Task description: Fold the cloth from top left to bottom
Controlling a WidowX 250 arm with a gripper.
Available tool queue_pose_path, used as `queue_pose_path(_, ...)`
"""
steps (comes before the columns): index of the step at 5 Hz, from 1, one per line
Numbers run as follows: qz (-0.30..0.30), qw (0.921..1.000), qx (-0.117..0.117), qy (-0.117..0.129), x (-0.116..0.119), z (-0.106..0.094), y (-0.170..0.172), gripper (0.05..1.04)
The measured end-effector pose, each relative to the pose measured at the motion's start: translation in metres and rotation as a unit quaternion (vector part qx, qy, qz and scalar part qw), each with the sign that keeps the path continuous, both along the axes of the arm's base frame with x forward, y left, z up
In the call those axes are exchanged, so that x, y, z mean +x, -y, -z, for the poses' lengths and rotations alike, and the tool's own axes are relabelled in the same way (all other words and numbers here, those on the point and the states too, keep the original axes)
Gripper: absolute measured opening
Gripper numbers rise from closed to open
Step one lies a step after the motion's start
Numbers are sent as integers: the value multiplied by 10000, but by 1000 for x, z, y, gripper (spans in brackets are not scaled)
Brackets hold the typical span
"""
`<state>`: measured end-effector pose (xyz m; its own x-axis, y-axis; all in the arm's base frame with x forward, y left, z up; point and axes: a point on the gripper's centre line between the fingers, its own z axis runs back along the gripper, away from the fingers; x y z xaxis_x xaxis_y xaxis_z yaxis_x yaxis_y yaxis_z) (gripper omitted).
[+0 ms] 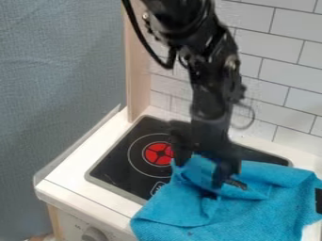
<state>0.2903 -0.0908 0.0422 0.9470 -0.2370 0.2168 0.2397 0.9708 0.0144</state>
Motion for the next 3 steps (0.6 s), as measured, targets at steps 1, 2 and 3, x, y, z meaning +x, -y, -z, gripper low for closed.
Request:
queue_pose_path(1,-61,9996,-211,171,0,-29,4,1003)
queue_pose_path(2,-192,9984,-339,406,-2,-51,4,999)
queue_pose_path(3,-257,9976,-403,498,-2,-58,4,999)
